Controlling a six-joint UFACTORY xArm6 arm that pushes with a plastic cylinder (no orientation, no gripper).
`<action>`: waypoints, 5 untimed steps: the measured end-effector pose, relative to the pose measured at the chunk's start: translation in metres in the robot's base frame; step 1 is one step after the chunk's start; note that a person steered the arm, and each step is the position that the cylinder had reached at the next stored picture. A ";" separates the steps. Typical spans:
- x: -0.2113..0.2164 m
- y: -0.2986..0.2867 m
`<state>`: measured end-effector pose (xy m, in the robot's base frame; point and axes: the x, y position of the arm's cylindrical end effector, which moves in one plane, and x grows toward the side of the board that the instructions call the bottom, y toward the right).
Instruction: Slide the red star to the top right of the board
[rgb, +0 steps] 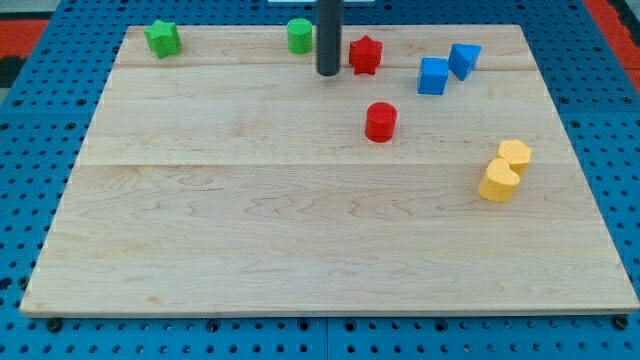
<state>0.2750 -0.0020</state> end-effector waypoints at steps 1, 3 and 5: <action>-0.009 0.047; -0.012 0.109; -0.018 0.114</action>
